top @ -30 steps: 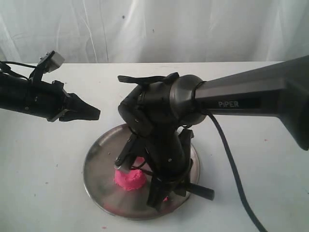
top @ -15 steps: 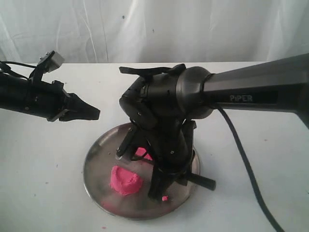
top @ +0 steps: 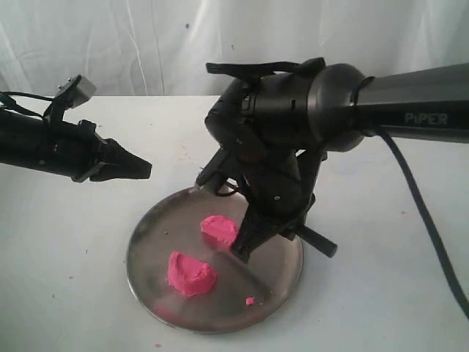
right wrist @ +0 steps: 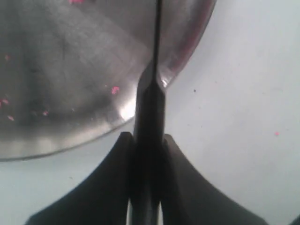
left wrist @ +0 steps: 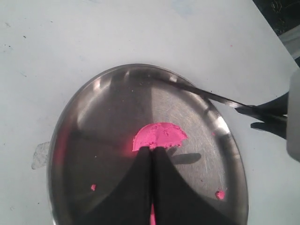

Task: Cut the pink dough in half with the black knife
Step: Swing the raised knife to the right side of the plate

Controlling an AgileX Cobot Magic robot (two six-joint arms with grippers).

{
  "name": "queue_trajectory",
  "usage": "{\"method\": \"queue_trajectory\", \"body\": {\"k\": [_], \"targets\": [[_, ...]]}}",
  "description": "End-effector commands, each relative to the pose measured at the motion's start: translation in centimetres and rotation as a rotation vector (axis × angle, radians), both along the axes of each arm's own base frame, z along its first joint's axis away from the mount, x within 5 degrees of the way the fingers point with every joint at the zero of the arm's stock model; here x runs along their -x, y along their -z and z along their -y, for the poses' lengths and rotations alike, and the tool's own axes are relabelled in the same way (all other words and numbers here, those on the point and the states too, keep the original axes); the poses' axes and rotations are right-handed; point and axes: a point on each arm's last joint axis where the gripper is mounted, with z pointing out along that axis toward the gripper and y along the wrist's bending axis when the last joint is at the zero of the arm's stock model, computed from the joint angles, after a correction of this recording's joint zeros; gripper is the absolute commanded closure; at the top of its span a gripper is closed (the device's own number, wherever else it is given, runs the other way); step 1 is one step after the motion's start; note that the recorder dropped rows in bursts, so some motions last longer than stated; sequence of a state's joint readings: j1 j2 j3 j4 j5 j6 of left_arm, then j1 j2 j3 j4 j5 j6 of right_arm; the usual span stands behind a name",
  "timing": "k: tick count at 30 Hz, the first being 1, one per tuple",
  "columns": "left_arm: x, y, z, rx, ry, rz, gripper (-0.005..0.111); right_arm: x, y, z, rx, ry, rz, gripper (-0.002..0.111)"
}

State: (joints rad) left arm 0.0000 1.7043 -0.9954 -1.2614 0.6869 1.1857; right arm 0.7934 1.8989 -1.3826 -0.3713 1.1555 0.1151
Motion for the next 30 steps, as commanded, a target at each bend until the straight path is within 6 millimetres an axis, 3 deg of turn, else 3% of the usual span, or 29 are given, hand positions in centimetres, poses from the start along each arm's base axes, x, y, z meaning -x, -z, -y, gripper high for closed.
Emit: {"method": "queue_trajectory", "body": {"k": [1, 9, 23, 27, 30], "targets": [[0.2, -0.2, 0.2, 0.028, -0.005, -0.008, 0.107, -0.3, -1.1, 0.1, -0.253, 0.108, 0.053, 0.108], [0.2, -0.2, 0.2, 0.026, -0.003, -0.006, 0.107, 0.8, -1.5, 0.9, -0.576, 0.243, 0.051, 0.108], [0.2, -0.1, 0.2, 0.025, -0.002, -0.006, 0.107, 4.6, -3.2, 3.1, -0.93, 0.376, 0.15, 0.108], [0.2, -0.1, 0.2, 0.025, -0.002, -0.006, 0.107, 5.1, -3.8, 4.4, -1.019, 0.424, 0.18, 0.108], [0.2, -0.1, 0.2, 0.025, -0.002, -0.006, 0.107, 5.2, -2.9, 5.6, -1.057, 0.486, 0.163, 0.108]]}}
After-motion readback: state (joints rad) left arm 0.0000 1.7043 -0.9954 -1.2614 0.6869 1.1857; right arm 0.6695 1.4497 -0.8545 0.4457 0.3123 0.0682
